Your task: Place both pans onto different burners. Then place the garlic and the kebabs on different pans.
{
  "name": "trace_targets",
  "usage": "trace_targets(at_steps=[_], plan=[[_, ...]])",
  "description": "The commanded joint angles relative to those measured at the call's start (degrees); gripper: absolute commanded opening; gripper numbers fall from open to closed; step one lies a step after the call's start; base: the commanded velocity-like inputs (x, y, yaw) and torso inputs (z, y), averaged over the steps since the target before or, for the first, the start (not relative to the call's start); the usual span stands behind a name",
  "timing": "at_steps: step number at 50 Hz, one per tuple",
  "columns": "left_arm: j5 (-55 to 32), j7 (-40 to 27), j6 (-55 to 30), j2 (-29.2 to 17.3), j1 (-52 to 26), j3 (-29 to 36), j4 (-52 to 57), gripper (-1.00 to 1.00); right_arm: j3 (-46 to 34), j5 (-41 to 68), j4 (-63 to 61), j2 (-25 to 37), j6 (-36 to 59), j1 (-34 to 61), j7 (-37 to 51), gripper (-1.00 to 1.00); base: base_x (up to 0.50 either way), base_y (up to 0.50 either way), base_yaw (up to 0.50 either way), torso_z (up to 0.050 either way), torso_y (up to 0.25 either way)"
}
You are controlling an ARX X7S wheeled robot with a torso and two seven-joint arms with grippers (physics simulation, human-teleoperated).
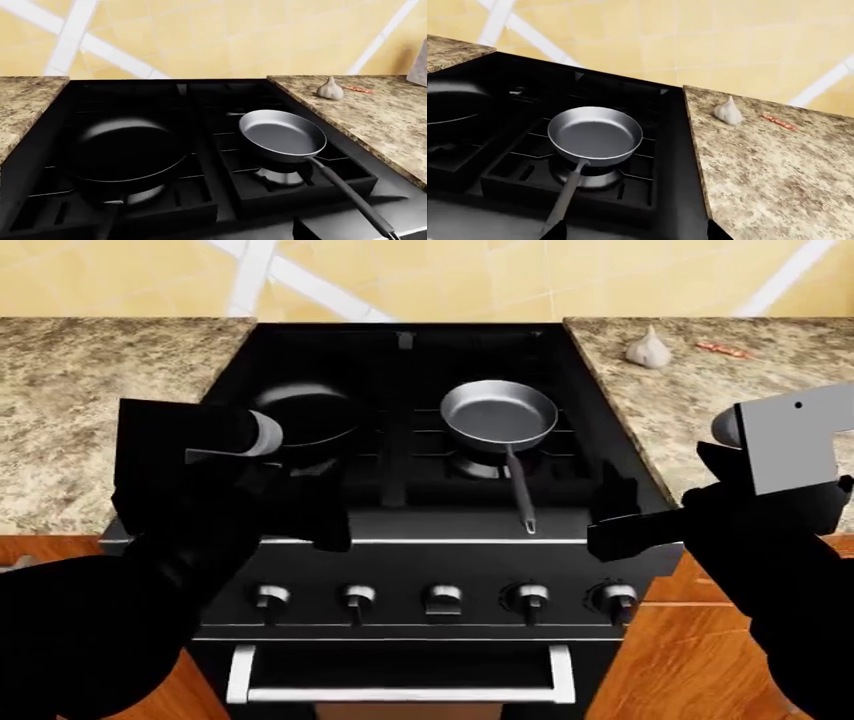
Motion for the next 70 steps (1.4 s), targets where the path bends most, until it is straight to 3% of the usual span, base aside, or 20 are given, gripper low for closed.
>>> trace_targets(at_steps=[1, 46, 70], plan=[[0.2, 0.5, 0.7, 0.1, -0.1, 0.1, -0.2, 1.0, 0.0, 0.1, 0.1, 0.2, -0.5, 0.0, -0.4, 1.0, -0.28, -0.49, 0.0, 0.0, 0.0], [0.4, 0.7, 0.9, 0.0, -1.4, 1.1, -0.7, 1.0, -0.9, -2.6, -1.2, 0.6, -2.4, 0.0, -2.7, 1.0, -0.04, -0.5, 0.0, 0.0, 0.0], [0.2, 0.7, 1.0, -0.1, -1.9, 1.6, -0.9, 1.0, -1.3, -1.5, -0.8, 0.9, -2.6, 0.5, -0.8, 1.0, 0.16, -0.26, 0.0, 0.0, 0.0]])
